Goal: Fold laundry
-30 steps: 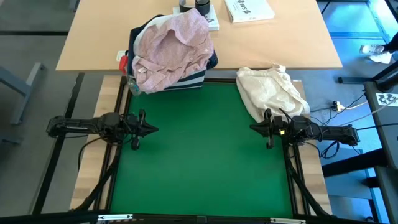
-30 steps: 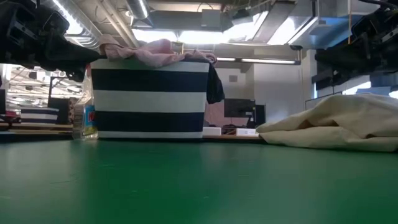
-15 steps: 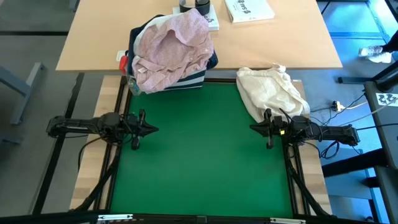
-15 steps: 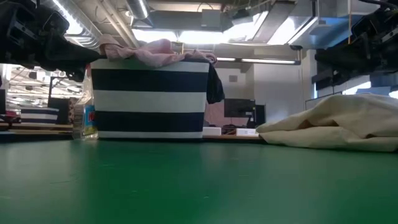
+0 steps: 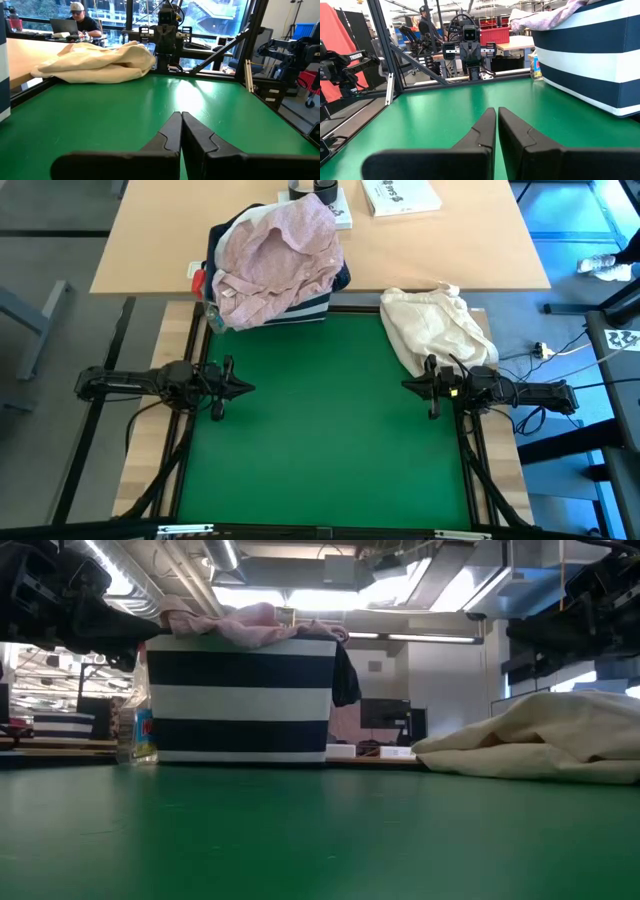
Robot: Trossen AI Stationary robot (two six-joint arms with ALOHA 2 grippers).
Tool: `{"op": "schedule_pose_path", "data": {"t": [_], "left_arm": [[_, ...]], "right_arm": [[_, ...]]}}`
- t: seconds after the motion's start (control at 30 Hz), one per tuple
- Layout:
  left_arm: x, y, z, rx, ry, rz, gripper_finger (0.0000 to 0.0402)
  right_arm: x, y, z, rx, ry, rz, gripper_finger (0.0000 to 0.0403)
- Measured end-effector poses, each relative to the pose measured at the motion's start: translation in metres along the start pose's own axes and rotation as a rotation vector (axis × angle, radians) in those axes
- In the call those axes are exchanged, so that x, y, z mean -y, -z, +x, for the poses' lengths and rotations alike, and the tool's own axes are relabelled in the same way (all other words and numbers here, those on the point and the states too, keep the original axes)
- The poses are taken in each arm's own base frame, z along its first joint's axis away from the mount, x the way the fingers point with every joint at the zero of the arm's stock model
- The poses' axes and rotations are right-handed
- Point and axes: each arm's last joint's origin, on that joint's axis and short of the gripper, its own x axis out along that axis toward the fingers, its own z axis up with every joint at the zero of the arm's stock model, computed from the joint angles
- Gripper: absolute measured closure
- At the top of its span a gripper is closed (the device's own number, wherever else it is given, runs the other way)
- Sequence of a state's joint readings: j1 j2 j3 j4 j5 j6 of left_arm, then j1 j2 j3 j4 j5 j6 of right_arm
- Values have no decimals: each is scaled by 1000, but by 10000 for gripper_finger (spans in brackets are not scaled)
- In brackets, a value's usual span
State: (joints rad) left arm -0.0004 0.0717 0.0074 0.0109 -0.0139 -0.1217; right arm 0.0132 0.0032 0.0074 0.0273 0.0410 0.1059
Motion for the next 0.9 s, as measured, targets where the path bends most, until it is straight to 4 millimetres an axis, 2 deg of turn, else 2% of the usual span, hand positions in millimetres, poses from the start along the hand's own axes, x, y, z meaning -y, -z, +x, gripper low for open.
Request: {"op": "schedule_pose_path", "data": {"t": [0.43,0.57,0.7,0.8,0.9], "left_arm": [[0,0,0,0,0,0,401],[0,0,0,0,0,0,401],[-2,-6,0,69,-81,-6,401],[-3,-16,-2,187,-124,-92,401],[-4,-33,-7,386,-203,-178,401]], "right_arm": [[0,0,0,2,3,-7,382],[2,-4,0,45,63,4,382],[2,-17,-2,205,92,273,382],[9,-23,-4,354,277,554,382],[13,-27,-8,490,429,672,382]]}}
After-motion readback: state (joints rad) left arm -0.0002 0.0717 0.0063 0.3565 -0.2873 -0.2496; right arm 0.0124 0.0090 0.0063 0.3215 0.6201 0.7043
